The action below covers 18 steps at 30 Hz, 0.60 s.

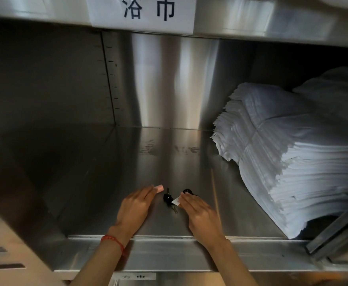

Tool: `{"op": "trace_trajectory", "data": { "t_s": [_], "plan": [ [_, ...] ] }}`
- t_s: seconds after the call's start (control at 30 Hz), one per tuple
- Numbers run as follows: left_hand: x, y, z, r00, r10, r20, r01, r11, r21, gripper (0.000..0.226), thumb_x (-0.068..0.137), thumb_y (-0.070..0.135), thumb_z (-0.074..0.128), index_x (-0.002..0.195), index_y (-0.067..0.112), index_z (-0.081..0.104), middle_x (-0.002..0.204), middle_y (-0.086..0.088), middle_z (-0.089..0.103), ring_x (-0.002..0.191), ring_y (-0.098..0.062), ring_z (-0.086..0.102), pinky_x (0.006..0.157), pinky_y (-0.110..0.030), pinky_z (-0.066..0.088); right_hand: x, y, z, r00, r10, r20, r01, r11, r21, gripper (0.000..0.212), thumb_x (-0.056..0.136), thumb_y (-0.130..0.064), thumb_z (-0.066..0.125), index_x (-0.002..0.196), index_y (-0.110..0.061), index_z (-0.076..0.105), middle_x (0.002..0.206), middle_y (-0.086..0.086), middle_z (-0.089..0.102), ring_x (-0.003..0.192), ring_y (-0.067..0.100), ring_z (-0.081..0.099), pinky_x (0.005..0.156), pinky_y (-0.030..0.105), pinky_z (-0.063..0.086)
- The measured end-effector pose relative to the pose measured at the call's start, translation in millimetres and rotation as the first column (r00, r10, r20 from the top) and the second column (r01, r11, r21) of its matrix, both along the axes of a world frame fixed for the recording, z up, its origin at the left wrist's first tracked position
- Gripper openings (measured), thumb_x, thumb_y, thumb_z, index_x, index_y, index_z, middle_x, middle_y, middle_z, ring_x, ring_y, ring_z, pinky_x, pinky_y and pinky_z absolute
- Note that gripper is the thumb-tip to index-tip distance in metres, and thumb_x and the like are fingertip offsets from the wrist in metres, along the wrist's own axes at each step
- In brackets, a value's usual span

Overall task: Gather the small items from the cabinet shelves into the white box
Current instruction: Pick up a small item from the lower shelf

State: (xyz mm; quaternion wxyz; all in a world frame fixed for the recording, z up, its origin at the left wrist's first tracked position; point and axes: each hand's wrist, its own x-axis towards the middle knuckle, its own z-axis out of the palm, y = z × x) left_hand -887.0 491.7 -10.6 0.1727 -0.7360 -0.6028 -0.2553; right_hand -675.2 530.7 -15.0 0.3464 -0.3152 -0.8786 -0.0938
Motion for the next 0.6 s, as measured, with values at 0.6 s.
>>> {"op": "trace_trajectory", "data": {
  "t_s": [0.6],
  "plan": [
    [2.4, -1.2, 3.4, 0.997, 0.01, 0.073, -0.008, 1.0, -0.027, 0.065, 0.031, -0.009, 0.088, 0.092, 0.012, 0.076, 0.089, -0.007, 0.073, 0.069, -0.022, 0.071, 0.051, -0.03, 0.056, -2.5, -0.5, -2.3, 0.999, 0.008, 0.049, -0.002, 0.991, -0.131, 0.04, 0.081, -0.022, 0.039, 0.098, -0.015, 0.075, 0.102, -0.002, 0.072, 0.095, 0.011, 0.068, 0.081, 0.022, 0.052]
  ]
}}
